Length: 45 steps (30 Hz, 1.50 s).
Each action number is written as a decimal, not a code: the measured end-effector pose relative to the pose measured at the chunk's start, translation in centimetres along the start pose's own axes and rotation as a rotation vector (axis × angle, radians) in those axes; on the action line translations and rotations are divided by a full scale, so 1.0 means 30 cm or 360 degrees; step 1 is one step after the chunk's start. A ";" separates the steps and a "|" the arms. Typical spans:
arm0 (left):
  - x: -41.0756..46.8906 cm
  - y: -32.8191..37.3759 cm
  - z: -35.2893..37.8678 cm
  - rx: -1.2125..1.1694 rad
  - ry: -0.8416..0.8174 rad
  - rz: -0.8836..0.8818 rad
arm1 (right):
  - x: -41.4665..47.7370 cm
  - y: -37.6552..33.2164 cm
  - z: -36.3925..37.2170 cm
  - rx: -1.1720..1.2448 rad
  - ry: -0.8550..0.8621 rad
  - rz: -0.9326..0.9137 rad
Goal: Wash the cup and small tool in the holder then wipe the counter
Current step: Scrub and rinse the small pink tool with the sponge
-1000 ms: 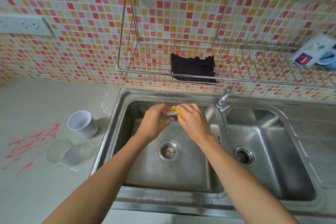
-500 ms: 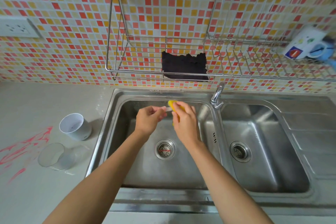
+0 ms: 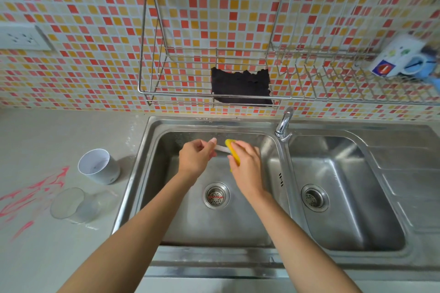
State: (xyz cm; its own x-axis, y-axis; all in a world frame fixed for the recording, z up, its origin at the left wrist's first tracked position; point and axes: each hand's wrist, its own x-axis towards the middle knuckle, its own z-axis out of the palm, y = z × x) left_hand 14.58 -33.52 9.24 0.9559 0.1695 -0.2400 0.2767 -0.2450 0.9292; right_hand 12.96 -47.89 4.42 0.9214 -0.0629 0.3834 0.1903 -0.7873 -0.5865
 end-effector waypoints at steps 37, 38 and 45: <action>0.072 0.007 0.175 0.0458 -0.0230 0.0353 | 0.033 0.168 -0.082 0.0172 0.0194 0.0360; 0.078 0.012 0.187 0.0461 -0.0236 0.0360 | 0.045 0.212 -0.097 0.0144 0.0214 0.0498; 0.123 0.047 0.256 0.0522 -0.0336 0.0417 | 0.140 0.436 -0.185 -0.0008 -0.0076 0.1074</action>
State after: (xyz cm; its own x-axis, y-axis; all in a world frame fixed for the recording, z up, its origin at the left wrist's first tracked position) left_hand 19.26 -40.57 7.52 0.9875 -0.1278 -0.0925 0.0074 -0.5482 0.8363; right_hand 17.43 -61.87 2.31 0.8517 -0.5149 -0.0980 -0.4339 -0.5878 -0.6828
